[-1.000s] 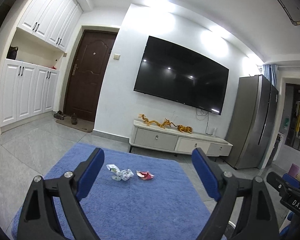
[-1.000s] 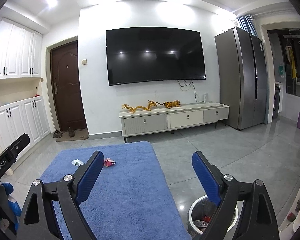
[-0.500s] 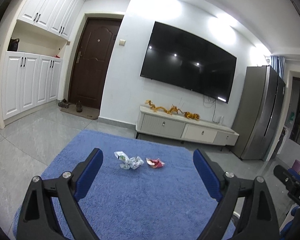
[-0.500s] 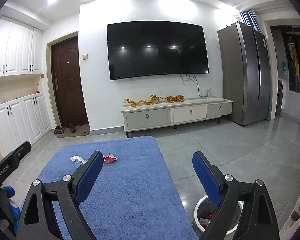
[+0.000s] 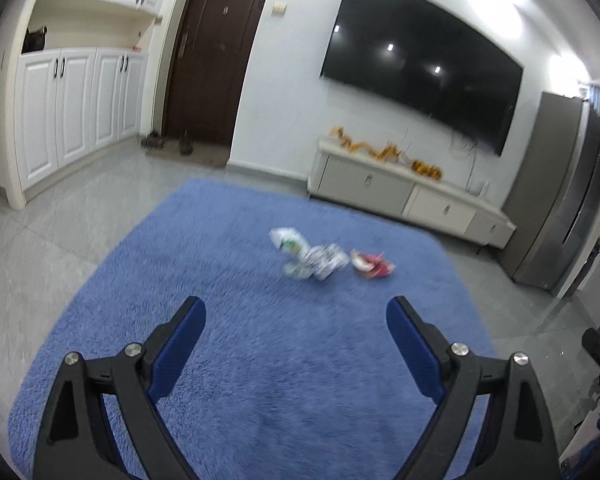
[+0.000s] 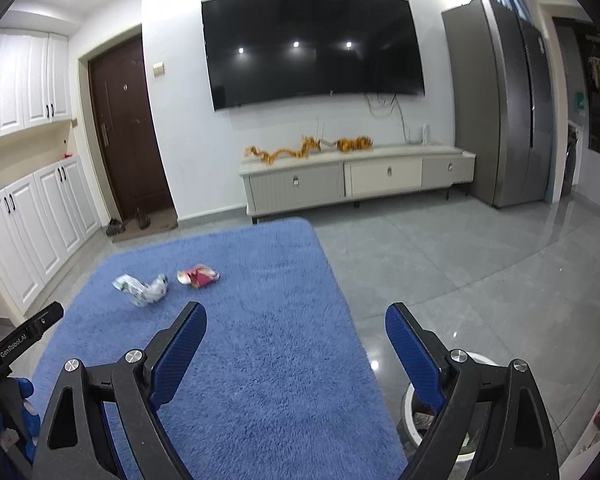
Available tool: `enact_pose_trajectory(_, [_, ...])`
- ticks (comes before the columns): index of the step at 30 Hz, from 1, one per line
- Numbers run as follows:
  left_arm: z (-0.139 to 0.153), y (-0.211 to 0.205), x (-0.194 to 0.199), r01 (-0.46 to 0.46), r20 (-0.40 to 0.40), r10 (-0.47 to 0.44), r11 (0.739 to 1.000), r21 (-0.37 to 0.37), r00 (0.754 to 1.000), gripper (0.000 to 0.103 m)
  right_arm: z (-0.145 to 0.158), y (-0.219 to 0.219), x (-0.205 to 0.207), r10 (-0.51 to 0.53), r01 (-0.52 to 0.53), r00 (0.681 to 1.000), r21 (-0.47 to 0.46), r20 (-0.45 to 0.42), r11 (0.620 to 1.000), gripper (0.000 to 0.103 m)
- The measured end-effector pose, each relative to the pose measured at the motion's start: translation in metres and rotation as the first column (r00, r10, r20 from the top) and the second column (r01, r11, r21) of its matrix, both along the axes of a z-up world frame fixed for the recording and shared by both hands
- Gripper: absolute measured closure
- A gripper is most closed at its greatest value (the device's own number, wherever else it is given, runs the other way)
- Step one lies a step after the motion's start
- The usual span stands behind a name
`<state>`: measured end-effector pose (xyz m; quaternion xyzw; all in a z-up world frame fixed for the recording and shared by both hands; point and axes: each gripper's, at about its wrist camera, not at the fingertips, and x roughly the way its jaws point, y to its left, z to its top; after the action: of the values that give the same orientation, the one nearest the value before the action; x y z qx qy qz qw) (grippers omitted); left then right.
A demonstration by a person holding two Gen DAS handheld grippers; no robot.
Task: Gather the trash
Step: 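Move both tools back over the rug toward the last two wrappers, then grasp the white printed plastic bag with the left tool while the right tool grasps the pink-white wrapper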
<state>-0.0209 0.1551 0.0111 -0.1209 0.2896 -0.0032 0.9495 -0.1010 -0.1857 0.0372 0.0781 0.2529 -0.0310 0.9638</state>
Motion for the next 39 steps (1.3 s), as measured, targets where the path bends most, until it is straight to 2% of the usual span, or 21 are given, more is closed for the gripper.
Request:
enact_pose_trajectory(6, [-0.031,0.015,0.054,0.018,-0.073,-0.016,0.999,0.027,0.997,0.011,-0.022,0.009,0.055,0.067,-0.067,0.996,-0.001,-0.061,0.998,0.012])
enact_pose_trajectory(12, [-0.043,0.006,0.110,0.128,-0.108,-0.121,0.990,0.065,0.987,0.011,-0.044,0.026,0.108,0.170,-0.171,0.979,0.006,-0.109,0.985,0.012])
enact_pose_trajectory(16, [-0.050,0.004,0.149,0.157,-0.131,-0.152,0.987,0.028,0.980,0.011,-0.058,0.033,0.142,0.214,-0.213,0.967,0.026,-0.139,0.977,0.012])
enact_pose_trajectory(22, [-0.067,0.005,0.201,0.140,-0.173,-0.147,0.989,-0.051,0.974,0.011,-0.067,0.048,0.188,0.274,-0.267,0.951,0.072,-0.142,0.961,0.012])
enact_pose_trajectory(27, [-0.084,0.014,0.214,0.117,-0.200,-0.136,0.988,-0.102,0.970,0.012,-0.077,0.066,0.223,0.325,-0.310,0.933,0.114,-0.157,0.944,0.012])
enact_pose_trajectory(29, [-0.092,0.020,0.216,0.099,-0.209,-0.121,0.989,-0.112,0.970,0.016,-0.082,0.074,0.235,0.341,-0.321,0.926,0.135,-0.165,0.937,0.012])
enact_pose_trajectory(31, [-0.097,0.028,0.219,0.087,-0.217,-0.121,0.983,-0.160,0.969,0.022,-0.087,0.083,0.245,0.354,-0.331,0.919,0.148,-0.173,0.932,0.012])
enact_pose_trajectory(39, [-0.098,0.035,0.215,0.081,-0.194,-0.117,0.980,-0.184,0.974,0.037,-0.101,0.114,0.274,0.396,-0.363,0.887,0.172,-0.238,0.916,0.015])
